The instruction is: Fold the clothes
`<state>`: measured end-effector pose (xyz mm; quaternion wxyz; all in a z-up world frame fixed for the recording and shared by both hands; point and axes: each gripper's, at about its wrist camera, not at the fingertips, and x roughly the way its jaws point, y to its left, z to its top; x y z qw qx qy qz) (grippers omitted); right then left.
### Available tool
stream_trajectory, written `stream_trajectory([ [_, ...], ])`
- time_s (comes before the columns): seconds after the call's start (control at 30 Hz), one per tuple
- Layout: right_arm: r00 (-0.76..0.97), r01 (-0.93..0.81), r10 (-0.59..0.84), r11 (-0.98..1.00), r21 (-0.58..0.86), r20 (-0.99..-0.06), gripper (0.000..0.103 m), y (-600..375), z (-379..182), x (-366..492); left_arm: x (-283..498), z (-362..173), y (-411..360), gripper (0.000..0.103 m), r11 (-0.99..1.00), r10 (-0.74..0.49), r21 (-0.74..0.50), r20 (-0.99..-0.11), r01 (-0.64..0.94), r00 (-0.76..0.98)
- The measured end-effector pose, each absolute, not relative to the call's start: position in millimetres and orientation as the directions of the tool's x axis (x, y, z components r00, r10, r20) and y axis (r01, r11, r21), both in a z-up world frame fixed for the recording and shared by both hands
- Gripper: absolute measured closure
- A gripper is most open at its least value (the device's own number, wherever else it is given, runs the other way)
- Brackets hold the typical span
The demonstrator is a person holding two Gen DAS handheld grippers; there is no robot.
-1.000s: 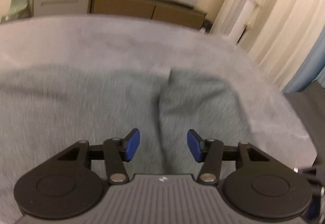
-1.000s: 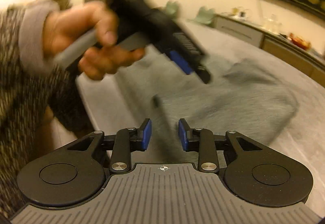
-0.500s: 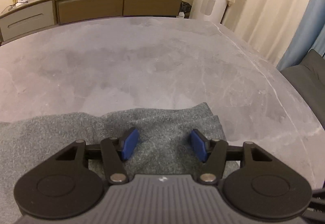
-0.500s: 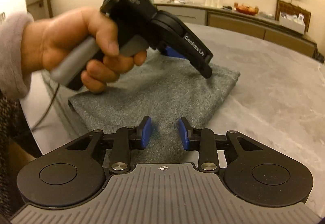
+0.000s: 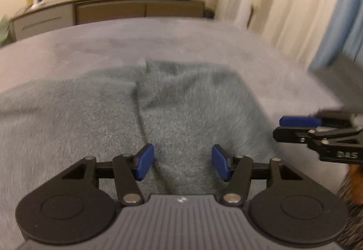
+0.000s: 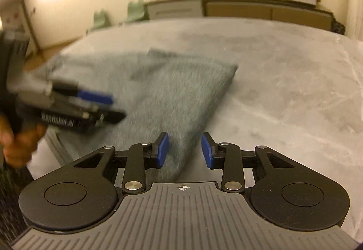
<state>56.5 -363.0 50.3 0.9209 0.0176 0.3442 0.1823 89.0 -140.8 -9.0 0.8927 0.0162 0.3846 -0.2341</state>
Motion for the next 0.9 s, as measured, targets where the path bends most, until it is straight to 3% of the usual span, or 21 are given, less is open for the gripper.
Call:
stream_trajectory([
  [0.13, 0.717, -0.241, 0.355, 0.934, 0.265, -0.600, 0.050, -382.1, 53.2, 54.9, 80.0, -3.6, -132.5, 0.045, 0.885, -0.439, -0.199, -0.662, 0.422, 0.607],
  [0.27, 0.661, -0.248, 0.400, 0.915, 0.318, -0.635, 0.050, -372.0, 47.2, 51.5, 78.7, -19.5, -133.7, 0.047, 0.884, -0.443, -0.225, -0.682, 0.410, 0.581],
  [0.3, 0.647, -0.265, 0.416, 0.909, 0.323, -0.640, 0.053, -366.8, 44.6, 52.3, 78.7, -25.0, -135.4, 0.047, 0.883, -0.446, -0.231, -0.686, 0.409, 0.575],
  [0.33, 0.643, -0.279, 0.406, 0.914, 0.296, -0.649, 0.069, -361.1, 44.1, 54.0, 78.3, -27.8, -139.7, 0.047, 0.886, -0.439, -0.220, -0.681, 0.407, 0.587],
  [0.4, 0.637, -0.306, 0.385, 0.921, 0.239, -0.667, 0.081, -349.9, 43.3, 57.3, 76.9, -25.7, -146.3, 0.047, 0.891, -0.424, -0.188, -0.674, 0.414, 0.605],
  [0.43, 0.652, -0.292, 0.340, 0.938, 0.189, -0.677, 0.092, -347.9, 46.3, 59.2, 78.3, -23.1, -143.1, 0.047, 0.888, -0.436, -0.207, -0.669, 0.411, 0.603],
  [0.6, 0.698, -0.202, 0.126, 0.979, -0.025, -0.705, 0.095, -341.3, 52.0, 68.5, 78.6, 2.9, -98.9, 0.047, 0.901, -0.429, -0.237, -0.616, 0.363, 0.661],
  [0.7, 0.721, -0.163, 0.091, 0.986, -0.041, -0.687, 0.094, -337.8, 59.5, 67.7, 71.6, 17.6, -10.8, 0.046, 0.951, -0.294, -0.254, -0.582, 0.175, 0.758],
  [0.77, 0.765, -0.116, 0.055, 0.992, -0.054, -0.641, 0.080, -341.5, 73.7, 56.3, 65.1, 24.9, 53.8, 0.038, 0.962, -0.176, -0.271, -0.561, 0.022, 0.809],
  [0.9, 0.816, -0.075, 0.059, 0.997, -0.005, -0.575, 0.067, -342.2, 94.8, 43.8, 45.6, -2.5, 180.4, 0.034, 0.879, 0.088, -0.328, -0.602, -0.347, 0.794],
])
